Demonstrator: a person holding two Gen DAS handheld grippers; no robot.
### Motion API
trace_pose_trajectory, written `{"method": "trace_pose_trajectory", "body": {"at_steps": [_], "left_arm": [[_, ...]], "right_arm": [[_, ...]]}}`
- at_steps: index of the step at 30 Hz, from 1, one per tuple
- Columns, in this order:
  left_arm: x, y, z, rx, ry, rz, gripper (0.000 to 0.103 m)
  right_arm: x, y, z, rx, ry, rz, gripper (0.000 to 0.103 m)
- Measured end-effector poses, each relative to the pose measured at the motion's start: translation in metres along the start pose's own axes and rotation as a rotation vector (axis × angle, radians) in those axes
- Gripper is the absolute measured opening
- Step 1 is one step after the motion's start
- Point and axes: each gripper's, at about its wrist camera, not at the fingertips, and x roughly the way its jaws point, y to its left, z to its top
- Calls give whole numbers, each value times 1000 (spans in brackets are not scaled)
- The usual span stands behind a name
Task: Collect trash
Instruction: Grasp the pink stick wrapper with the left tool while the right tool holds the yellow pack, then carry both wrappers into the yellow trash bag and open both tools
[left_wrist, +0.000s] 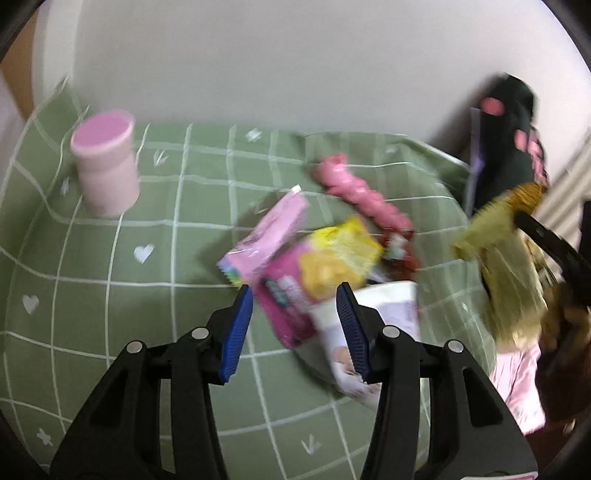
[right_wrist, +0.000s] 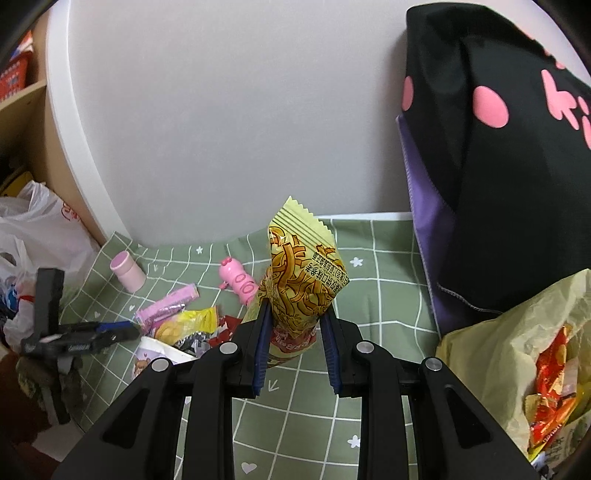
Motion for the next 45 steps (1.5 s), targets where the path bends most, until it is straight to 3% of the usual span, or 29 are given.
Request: {"method": "trace_pose_trajectory", "body": {"at_steps": [6, 12, 13, 14, 20, 25, 32, 39, 45], "left_arm": [[-10, 14, 25, 30, -59, 117, 45], [35, 20, 26, 93, 53, 157, 44], [36, 20, 24, 90, 62, 155, 40], [37, 20, 23, 85, 70, 160, 25], [14, 6, 40, 74, -9, 151, 25], [-26, -34, 73, 116, -142, 51, 25], [-47, -133, 105, 273, -223, -168, 25], [-51, -229, 114, 428, -221, -353, 25], [-27, -301, 93, 558, -159, -429, 25]], "right_arm": [[-6, 7, -2, -13, -11, 11, 25], [-22, 16, -5, -39, -23, 5, 25], [-27, 16, -4, -43, -30, -1, 25], [-30, 16, -4, -44, -34, -8, 25], [-45, 9, -5, -11, -65, -57, 25], [-59, 5, -6, 7, -86, -98, 25], [-99, -2, -1, 2, -152, -200, 25], [-163, -21, 7, 7, -252, -377, 25], [-220, -59, -7, 83, -293, -536, 25]]}}
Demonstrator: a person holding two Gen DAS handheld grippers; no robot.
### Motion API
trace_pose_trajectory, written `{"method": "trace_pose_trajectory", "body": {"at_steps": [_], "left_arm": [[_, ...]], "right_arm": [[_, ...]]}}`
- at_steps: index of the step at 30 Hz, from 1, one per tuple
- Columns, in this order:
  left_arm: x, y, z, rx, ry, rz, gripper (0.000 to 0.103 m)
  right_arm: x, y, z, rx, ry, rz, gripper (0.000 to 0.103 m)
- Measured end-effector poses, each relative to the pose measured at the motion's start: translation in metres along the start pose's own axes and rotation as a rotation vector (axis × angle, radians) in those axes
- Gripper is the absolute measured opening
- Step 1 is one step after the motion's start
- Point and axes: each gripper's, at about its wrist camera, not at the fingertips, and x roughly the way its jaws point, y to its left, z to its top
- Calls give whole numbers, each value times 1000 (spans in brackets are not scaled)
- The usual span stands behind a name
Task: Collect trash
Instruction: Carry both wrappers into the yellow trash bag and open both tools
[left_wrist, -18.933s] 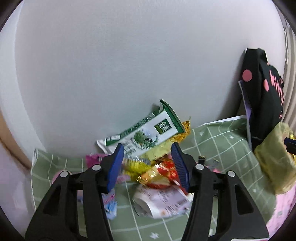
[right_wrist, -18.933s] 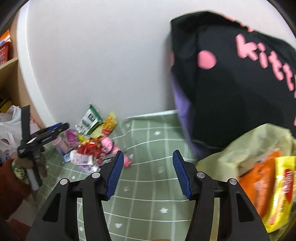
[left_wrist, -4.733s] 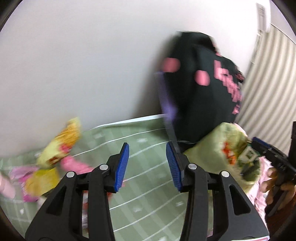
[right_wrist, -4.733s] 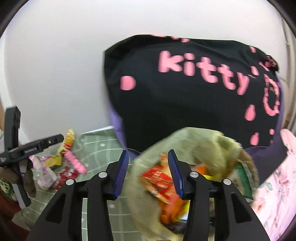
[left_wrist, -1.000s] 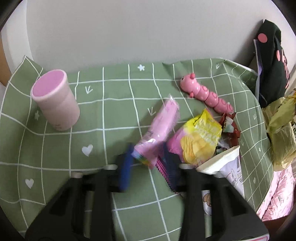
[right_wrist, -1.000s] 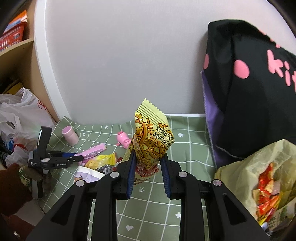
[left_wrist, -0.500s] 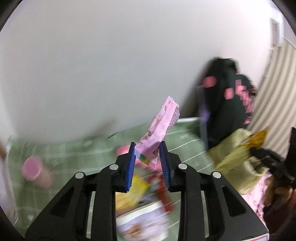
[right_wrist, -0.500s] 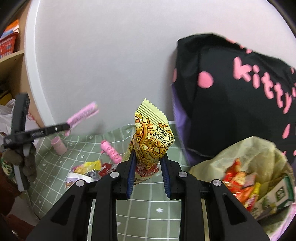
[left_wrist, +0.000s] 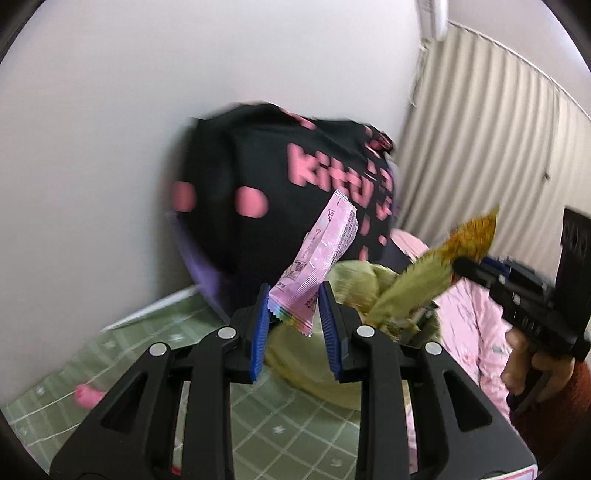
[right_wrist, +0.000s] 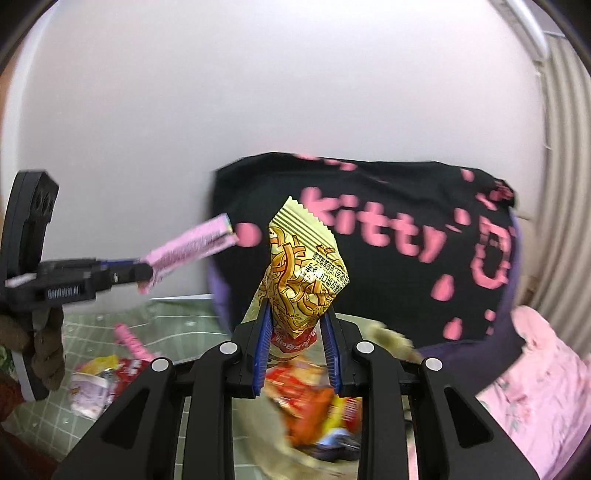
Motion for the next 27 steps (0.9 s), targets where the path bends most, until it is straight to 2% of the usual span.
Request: {"method": "trace_pose_trajectory", "body": {"at_steps": [7, 15, 18, 21, 24, 27], "left_arm": [[57, -40, -5, 24, 89, -111, 25], [98, -64, -3, 31, 139, -149, 25], [114, -59, -4, -20, 156, -180, 25], [136, -49, -11, -107, 210, -219, 25], [161, -47, -25, -159, 265, -229, 25], [176, -46, -32, -203, 286, -241, 25]], "right_arm": [[-16, -54, -9, 61, 19, -105, 25], [-3, -83, -22, 77, 79, -112, 25], [7, -87, -27, 73, 105, -98, 25], [21, -90, -33, 67, 144, -85, 25], [34, -93, -40, 64, 191, -69, 25], [48, -94, -50, 64, 254, -53, 25]]}}
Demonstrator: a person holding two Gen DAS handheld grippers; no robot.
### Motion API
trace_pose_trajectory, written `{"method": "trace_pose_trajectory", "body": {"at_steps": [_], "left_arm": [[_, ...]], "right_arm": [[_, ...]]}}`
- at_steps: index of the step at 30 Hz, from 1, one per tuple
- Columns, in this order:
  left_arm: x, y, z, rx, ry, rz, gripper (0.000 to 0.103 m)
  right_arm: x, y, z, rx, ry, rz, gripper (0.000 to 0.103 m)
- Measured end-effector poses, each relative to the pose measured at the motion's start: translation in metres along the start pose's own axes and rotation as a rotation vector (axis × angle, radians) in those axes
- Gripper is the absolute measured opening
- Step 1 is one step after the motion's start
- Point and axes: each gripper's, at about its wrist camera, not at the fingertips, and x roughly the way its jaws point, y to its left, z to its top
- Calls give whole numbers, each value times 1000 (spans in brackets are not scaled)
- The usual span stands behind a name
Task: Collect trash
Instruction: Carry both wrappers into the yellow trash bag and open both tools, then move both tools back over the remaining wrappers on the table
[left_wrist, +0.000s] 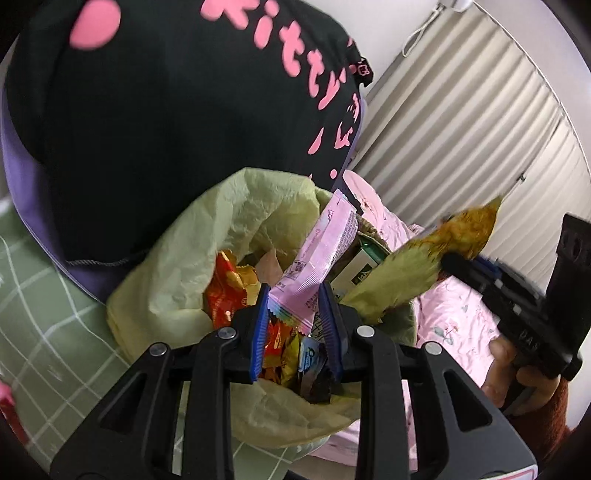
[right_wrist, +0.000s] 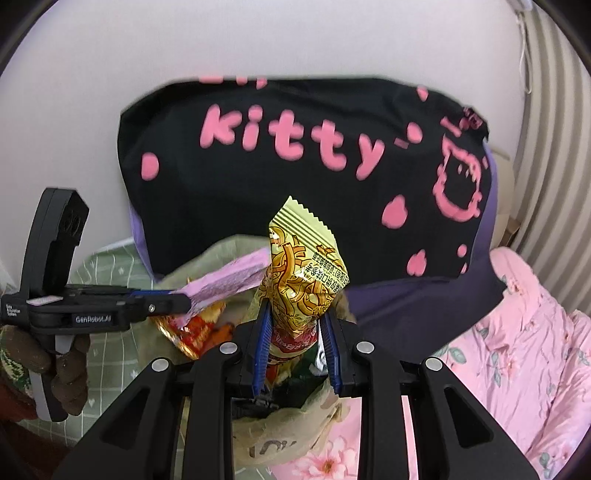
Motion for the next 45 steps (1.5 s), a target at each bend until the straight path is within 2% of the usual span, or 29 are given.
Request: {"method": "trace_pose_trajectory", "body": {"at_steps": [7, 11, 14, 19, 23, 28, 33, 36, 38, 42, 45], "left_arm": [[24, -2, 12, 11, 15, 14, 25], [29, -2, 14, 13, 10, 18, 26], [26, -2, 15, 9, 4, 9, 32], [-5, -1, 13, 3, -39, -1, 39], [-36, 8, 8, -21, -93, 38, 43], [-81, 31, -5, -45, -163, 127, 43], [-133, 64, -27, -42, -229, 281, 43], [-158, 87, -46, -61, -237, 375, 44], [-182, 109, -62, -107, -250, 426, 44], [-234, 148, -94, -210, -304, 535, 44], [-261, 163, -120, -234, -312, 599, 44]], "right_arm": [[37, 4, -21, 9, 105, 44, 25], [45, 4, -28, 27, 114, 54, 25], [45, 4, -30, 28, 98, 64, 27], [42, 4, -33, 57, 70, 88, 39], [37, 8, -32, 52, 56, 86, 41], [21, 15, -26, 51, -4, 85, 42], [11, 36, -14, 37, -57, 130, 42], [13, 56, -8, 26, -75, 188, 43], [17, 76, -6, 0, -79, 269, 51], [28, 118, -6, -74, -62, 375, 51], [38, 153, -7, -138, -31, 418, 51]]}}
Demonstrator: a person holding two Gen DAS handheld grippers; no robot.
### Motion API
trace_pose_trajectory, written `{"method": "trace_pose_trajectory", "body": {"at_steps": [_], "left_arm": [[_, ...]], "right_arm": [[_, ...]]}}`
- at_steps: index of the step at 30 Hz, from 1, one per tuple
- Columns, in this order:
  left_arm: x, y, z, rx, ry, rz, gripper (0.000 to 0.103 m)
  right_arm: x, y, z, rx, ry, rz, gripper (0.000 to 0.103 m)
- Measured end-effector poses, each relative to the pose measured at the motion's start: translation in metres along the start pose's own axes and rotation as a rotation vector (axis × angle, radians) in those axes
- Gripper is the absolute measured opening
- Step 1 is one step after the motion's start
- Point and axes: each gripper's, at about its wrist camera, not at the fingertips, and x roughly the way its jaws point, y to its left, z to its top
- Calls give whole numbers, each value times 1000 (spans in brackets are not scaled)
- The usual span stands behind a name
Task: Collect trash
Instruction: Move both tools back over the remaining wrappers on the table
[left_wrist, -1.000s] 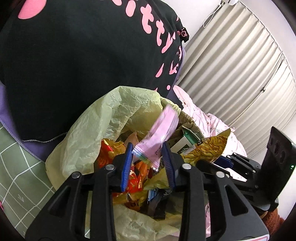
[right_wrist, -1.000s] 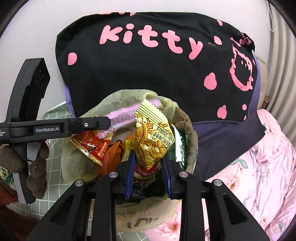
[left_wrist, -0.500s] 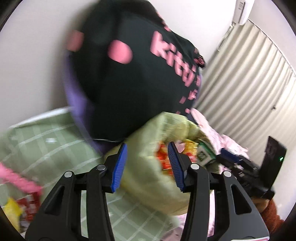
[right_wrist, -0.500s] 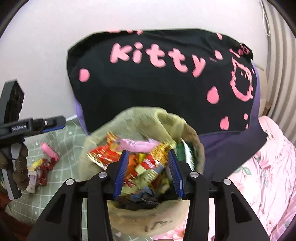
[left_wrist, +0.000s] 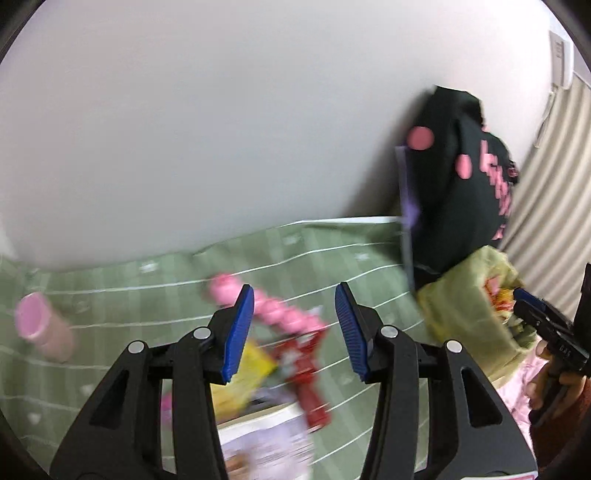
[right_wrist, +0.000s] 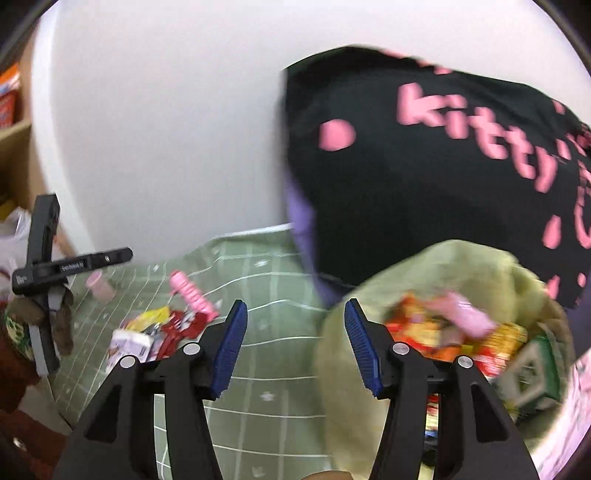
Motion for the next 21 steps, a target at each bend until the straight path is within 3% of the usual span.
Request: {"method": "trace_pose_trajectory", "body": {"at_steps": [4, 8, 13, 19, 21], "left_arm": [[-5, 27, -33, -5, 69, 49, 44], [3, 29, -66, -25, 160, 51, 44], [5, 14, -97, 68, 236, 57, 44], [-11, 17, -120, 51, 269, 37, 45], [-19, 24, -124, 28, 265, 70, 45]], "right_arm": [[29, 27, 0, -41, 61, 74, 52], [50, 42, -6, -60, 114, 118, 52], [77, 68, -19, -108, 182, 173, 52], [117, 108, -32, -169, 259, 262, 52], [129, 122, -35, -185, 278, 309, 52]]}}
